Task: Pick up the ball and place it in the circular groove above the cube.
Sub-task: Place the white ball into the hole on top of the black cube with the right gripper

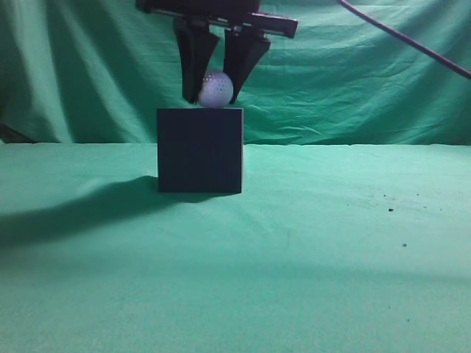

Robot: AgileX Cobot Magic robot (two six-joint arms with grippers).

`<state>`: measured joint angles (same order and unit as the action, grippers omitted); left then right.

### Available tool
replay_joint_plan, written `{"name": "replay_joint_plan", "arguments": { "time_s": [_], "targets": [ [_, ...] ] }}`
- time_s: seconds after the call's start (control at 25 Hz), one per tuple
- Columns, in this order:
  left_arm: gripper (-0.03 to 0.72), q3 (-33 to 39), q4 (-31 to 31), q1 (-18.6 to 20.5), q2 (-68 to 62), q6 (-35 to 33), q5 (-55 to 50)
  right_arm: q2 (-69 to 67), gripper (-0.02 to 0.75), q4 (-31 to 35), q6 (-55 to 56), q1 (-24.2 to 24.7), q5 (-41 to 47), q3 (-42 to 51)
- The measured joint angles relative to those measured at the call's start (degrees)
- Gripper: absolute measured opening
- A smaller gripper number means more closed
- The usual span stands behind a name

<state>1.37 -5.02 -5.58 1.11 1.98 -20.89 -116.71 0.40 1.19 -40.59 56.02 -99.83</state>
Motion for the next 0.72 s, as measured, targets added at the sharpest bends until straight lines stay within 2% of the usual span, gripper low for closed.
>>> {"name": "replay_joint_plan", "arguments": {
  "time_s": [0.36, 0.56, 0.6, 0.72],
  "targets": [
    [0.000, 0.0, 0.0, 0.0, 0.0, 0.0, 0.0, -1.4, 0.316, -0.2, 0.0, 0.0, -2.4, -0.6],
    [0.000, 0.0, 0.0, 0.0, 0.0, 0.0, 0.0, -1.4, 0.582, -0.2, 0.0, 0.0, -3.4, -0.6],
    [0.000, 0.0, 0.0, 0.0, 0.0, 0.0, 0.0, -1.4, 0.615, -0.2, 0.0, 0.0, -3.4, -0.7],
    [0.000, 0.0, 0.0, 0.0, 0.0, 0.0, 0.0, -0.7, 0.610, -0.2, 0.0, 0.0, -1.7, -2.5]
  ]
}}
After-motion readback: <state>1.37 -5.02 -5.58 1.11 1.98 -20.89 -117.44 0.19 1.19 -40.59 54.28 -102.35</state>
